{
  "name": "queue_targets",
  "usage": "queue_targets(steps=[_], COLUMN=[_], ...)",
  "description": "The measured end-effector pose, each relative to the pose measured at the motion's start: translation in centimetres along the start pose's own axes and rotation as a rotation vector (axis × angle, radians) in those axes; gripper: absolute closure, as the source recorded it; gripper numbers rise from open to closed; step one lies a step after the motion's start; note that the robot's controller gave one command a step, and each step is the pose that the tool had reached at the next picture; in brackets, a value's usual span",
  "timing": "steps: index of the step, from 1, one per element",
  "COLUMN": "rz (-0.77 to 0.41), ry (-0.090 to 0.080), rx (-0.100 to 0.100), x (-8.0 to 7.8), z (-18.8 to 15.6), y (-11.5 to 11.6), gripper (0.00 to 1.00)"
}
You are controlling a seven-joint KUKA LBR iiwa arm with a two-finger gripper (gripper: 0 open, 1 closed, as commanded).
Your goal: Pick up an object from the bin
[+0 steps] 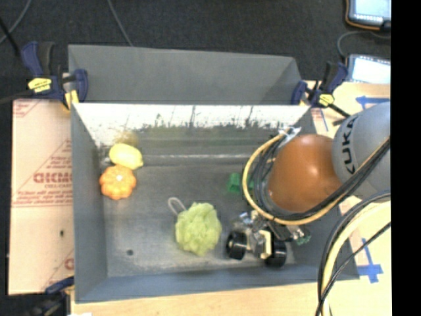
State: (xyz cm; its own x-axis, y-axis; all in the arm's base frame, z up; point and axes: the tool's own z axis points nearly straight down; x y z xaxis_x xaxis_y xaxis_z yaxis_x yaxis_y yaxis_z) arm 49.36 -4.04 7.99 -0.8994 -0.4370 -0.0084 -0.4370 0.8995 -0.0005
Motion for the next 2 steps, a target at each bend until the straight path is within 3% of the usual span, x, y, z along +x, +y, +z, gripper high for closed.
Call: queue_targets(steps=[2], rz=[0.001], ry=[0.002], rx=[-0.001], x=[0.0], z=[-2.3], y=[0.0], gripper=[1.0])
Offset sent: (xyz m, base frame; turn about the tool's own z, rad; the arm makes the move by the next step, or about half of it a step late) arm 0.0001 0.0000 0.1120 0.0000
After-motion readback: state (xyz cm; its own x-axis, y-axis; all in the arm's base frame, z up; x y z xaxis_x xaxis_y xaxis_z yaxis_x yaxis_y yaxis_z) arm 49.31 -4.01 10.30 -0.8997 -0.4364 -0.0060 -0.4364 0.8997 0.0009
